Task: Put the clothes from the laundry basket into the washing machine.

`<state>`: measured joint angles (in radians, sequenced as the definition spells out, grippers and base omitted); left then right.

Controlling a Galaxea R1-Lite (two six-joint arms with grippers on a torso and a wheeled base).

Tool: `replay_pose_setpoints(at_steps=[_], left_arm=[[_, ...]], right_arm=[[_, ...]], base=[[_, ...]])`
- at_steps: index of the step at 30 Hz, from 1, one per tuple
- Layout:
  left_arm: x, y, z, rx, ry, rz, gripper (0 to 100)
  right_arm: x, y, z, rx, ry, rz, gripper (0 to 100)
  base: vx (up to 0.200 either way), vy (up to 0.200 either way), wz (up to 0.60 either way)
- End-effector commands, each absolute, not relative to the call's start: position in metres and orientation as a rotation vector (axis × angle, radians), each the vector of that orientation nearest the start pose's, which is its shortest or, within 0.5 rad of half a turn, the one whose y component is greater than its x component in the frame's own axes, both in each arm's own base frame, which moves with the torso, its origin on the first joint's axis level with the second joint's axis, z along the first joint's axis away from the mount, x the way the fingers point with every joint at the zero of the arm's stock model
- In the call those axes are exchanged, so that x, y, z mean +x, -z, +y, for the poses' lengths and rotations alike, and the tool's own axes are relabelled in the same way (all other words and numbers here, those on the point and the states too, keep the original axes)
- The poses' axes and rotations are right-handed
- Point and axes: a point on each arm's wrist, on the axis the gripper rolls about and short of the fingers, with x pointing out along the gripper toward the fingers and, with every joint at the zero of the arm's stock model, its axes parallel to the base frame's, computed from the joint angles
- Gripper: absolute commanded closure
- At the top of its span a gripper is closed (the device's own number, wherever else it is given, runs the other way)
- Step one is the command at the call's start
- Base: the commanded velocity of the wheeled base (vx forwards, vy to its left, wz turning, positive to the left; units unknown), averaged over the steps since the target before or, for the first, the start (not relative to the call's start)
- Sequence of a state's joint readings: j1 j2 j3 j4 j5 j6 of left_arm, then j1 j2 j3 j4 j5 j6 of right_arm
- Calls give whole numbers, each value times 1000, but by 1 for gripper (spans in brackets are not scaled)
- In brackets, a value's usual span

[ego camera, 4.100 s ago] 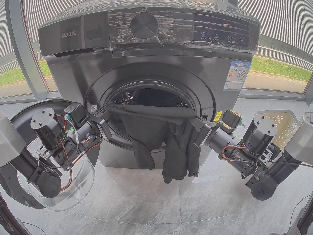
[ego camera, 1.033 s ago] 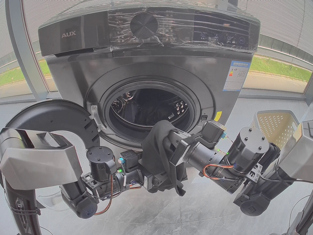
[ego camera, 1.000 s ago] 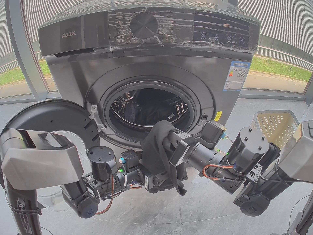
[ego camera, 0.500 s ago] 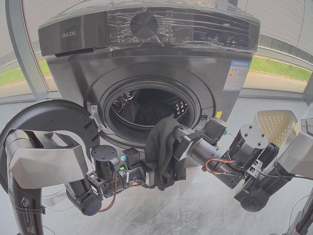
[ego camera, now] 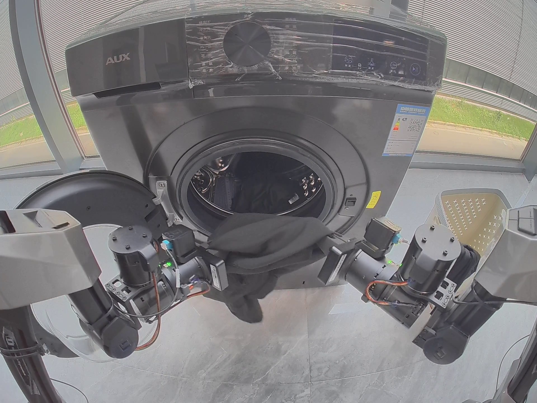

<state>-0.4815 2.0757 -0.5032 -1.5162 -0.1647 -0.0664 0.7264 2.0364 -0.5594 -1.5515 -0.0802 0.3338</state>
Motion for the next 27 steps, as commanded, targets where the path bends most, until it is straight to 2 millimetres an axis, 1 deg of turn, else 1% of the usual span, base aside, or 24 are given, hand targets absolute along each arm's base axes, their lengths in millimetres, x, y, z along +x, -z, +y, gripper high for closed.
replay_pose_setpoints(at_steps=[1,2,3,5,6,10,11,14,15,16,19,22,25,27], left_arm=[[275,-108,-135,-85,600,15,100],[275,-108,-135,-85,600,15,100],[274,-113,-132,-108,593,4,100],[272,-114,-131,-120,593,6,100],[272,-114,-131,-134,593,10,100],[273,-116,-132,-137,592,1,100],[273,-117,-132,-135,592,-1,100],[272,-119,-133,-129,596,-12,100],[272,-119,-133,-129,596,-12,100],[271,-120,-133,-128,596,-14,100],[269,-118,-132,-124,591,-4,100],[259,-118,-128,-120,578,10,100],[255,-116,-128,-117,583,24,100],[252,-111,-126,-95,577,41,100]], right_arm=[[226,-115,211,353,-709,61,100],[226,-115,211,353,-709,62,100],[225,-116,209,354,-714,62,100],[224,-115,209,353,-713,65,100],[224,-114,208,351,-713,69,0],[217,-108,207,333,-722,103,0],[215,-103,206,317,-721,124,0],[206,-87,194,251,-710,196,0],[206,-87,194,251,-710,196,0],[203,-78,187,189,-723,225,0],[205,-66,177,150,-688,271,0],[208,-56,173,135,-665,311,0],[212,-53,170,134,-646,318,0],[219,-51,167,136,-617,316,0]], base=[[0,0,0],[0,0,0],[0,0,0],[0,0,0],[0,0,0],[0,0,0],[0,0,0],[0,0,0],[0,0,0],[0,0,0],[0,0,0],[0,0,0],[0,0,0],[0,0,0]])
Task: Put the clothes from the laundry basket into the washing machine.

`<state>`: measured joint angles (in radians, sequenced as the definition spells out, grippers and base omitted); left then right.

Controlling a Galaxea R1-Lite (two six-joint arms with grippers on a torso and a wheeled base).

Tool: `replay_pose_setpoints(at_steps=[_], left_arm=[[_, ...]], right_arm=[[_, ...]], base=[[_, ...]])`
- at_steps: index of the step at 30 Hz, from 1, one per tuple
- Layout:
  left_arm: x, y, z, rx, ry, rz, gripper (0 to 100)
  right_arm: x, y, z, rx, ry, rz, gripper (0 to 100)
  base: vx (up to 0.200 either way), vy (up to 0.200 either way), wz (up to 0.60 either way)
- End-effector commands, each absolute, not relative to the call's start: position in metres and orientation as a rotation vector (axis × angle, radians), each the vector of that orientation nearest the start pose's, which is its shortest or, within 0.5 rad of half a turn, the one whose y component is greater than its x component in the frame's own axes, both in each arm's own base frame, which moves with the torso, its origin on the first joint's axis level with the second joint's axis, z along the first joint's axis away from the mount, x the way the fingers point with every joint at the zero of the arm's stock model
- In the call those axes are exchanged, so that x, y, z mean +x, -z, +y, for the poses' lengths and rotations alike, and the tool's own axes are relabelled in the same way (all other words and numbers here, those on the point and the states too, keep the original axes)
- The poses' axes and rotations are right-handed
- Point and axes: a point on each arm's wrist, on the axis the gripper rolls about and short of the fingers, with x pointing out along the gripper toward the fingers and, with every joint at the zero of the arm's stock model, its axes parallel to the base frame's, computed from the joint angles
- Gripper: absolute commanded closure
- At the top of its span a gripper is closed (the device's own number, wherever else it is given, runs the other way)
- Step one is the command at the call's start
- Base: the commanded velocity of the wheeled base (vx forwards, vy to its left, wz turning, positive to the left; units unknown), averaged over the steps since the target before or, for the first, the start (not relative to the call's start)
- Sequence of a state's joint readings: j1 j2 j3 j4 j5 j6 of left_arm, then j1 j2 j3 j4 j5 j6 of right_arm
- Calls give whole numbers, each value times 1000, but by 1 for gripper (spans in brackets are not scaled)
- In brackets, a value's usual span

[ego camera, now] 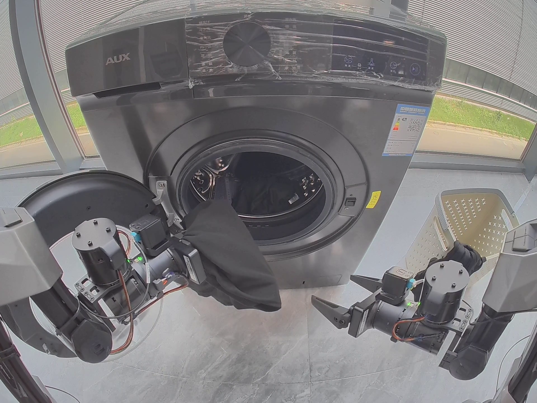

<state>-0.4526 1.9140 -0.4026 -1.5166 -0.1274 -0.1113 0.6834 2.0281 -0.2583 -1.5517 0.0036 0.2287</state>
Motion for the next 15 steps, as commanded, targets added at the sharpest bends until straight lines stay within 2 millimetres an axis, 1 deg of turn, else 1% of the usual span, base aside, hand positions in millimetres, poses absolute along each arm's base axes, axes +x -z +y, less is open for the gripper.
replay_pose_setpoints(at_steps=[1,5,7,15], left_arm=[[251,-110,-124,-82,571,46,100],[250,-104,-118,-62,553,71,100],[251,-103,-117,-61,548,72,100],[251,-99,-118,-57,551,88,100]], right_arm=[[221,-50,165,137,-608,317,0],[235,-53,159,148,-564,283,0],[239,-54,157,153,-551,272,0],[241,-54,158,156,-550,268,0]], base=[[0,0,0],[0,0,0],[0,0,0],[0,0,0]])
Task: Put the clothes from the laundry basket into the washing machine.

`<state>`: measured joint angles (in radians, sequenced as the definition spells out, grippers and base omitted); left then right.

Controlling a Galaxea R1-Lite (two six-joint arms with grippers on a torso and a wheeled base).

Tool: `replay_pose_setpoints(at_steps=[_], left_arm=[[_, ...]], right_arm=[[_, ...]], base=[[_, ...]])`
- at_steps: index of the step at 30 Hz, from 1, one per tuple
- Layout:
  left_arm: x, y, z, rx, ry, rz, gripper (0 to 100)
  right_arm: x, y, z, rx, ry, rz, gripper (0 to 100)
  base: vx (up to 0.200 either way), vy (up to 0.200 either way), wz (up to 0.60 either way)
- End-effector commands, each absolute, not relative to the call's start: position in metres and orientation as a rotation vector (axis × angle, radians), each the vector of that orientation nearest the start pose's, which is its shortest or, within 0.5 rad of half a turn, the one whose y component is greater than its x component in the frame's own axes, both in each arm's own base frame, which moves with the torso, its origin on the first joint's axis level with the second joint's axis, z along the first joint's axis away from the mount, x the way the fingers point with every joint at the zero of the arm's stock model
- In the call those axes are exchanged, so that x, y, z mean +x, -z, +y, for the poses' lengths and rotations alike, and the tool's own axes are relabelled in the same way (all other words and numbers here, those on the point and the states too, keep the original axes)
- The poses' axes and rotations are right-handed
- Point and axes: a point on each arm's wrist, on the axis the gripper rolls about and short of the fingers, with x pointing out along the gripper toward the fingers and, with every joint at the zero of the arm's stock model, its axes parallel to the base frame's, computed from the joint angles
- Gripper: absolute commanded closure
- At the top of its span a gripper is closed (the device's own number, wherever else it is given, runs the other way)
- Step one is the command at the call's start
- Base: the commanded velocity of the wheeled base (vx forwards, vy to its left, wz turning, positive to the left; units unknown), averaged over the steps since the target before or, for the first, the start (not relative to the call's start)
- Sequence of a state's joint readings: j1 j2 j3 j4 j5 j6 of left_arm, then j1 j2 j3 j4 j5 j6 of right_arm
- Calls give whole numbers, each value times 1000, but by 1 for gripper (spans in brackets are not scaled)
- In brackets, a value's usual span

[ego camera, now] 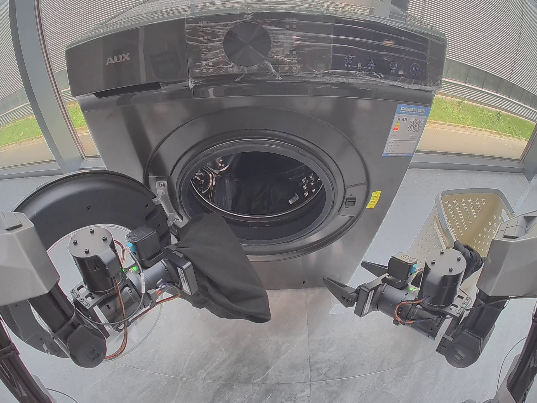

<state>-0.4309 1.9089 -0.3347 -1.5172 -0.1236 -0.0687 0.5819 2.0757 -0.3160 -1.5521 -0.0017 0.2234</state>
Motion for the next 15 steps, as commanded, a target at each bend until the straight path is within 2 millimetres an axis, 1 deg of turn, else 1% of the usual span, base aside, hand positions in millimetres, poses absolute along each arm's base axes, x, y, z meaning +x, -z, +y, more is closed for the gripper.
replay_pose_setpoints(at_steps=[1,12,15], left_arm=[[251,-99,-118,-57,552,88,100],[251,-99,-120,-56,560,88,100],[251,-97,-122,-55,566,96,100]], right_arm=[[241,-54,158,156,-550,268,0],[240,-55,158,156,-553,266,0],[240,-55,159,156,-557,265,0]], base=[[0,0,0],[0,0,0],[200,0,0]])
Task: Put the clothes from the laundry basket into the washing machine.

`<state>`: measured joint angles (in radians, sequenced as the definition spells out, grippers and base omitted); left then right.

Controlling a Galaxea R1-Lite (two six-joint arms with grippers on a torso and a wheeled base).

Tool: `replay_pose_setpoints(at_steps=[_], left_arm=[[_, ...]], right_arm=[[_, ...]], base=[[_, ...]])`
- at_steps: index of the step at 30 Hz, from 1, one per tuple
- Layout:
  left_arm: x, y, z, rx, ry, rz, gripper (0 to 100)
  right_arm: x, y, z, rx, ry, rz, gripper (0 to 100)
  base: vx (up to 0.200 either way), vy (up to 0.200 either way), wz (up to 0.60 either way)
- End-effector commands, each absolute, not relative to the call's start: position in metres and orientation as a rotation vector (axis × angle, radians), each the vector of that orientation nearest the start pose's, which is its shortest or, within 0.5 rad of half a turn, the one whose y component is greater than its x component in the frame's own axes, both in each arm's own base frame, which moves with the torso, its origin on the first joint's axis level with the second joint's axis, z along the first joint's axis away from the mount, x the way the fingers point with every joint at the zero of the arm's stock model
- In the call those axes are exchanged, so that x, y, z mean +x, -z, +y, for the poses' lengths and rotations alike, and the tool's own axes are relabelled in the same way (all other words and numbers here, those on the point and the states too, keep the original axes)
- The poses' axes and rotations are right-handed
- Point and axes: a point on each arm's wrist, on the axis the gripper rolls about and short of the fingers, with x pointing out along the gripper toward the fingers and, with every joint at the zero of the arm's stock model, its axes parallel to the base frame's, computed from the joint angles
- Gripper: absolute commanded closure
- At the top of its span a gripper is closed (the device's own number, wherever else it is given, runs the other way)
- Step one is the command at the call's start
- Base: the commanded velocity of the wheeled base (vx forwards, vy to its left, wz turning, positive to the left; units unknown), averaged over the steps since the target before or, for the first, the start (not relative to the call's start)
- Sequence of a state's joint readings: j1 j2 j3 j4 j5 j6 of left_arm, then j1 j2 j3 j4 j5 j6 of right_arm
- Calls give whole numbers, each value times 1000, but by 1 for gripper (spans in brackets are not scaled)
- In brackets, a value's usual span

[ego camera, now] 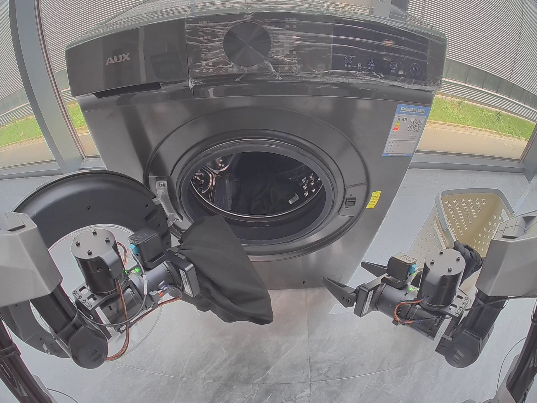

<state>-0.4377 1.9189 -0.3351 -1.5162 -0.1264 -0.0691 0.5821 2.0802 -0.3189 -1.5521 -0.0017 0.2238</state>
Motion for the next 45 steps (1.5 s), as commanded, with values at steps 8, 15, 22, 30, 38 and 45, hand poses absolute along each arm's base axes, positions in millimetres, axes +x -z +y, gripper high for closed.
replay_pose_setpoints(at_steps=[8,15,22,30,38,45], left_arm=[[250,-91,-126,-43,576,114,100],[251,-88,-127,-41,579,127,100],[255,-80,-130,-36,572,149,100],[253,-78,-137,-32,571,155,100],[243,-77,-153,-33,630,161,100],[273,-64,-181,-41,661,131,100]], right_arm=[[240,-55,160,156,-560,265,0],[239,-54,161,155,-563,267,0],[239,-54,161,154,-564,269,0],[238,-54,161,153,-565,270,0],[234,-54,165,150,-582,273,0],[227,-56,169,147,-606,275,0]], base=[[75,0,0],[86,0,0],[200,0,0],[50,0,0],[0,0,0],[0,0,0]])
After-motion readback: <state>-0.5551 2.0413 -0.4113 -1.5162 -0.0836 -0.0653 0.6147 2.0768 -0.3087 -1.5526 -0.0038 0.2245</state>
